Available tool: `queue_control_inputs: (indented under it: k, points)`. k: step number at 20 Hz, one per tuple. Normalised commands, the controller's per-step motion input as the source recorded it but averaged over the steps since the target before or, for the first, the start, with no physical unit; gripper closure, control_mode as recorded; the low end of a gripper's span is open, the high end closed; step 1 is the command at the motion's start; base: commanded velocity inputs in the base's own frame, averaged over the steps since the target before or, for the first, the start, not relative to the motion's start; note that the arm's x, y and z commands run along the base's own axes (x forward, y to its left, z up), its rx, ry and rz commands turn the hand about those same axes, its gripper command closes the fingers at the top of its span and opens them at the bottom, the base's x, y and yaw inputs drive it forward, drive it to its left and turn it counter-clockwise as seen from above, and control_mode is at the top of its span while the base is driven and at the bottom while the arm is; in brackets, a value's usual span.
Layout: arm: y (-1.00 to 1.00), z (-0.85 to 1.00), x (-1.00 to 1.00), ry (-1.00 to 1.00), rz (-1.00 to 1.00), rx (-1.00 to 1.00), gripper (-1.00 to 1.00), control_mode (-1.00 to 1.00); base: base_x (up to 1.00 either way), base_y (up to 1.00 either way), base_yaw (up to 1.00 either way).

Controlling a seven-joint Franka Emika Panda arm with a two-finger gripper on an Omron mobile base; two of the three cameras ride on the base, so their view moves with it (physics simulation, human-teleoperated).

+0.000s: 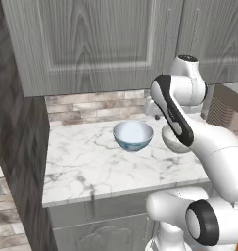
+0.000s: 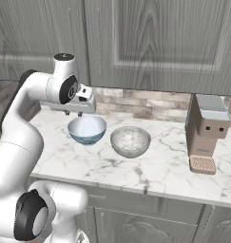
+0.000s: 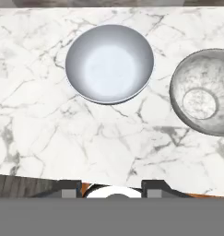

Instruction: Open the cabinet. Pick the bowls from the counter and place them in the cabinet. Then close the cabinet.

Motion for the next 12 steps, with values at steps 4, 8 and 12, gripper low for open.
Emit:
queue_control_inputs:
  k: [4, 8, 12]
  points:
    - [0.0, 0.0, -0.19, -0.09, 0.0, 0.0, -1.0, -1.0, 0.0, 0.0, 0.0]
    - [-0.01, 0.0, -0.49, -0.13, 0.0, 0.0, -1.0, -1.0, 0.0, 0.0, 0.0]
    - [-0.09, 0.02, -0.38, -0.14, 0.0, 0.0, -1.0, -1.0, 0.0, 0.0, 0.0]
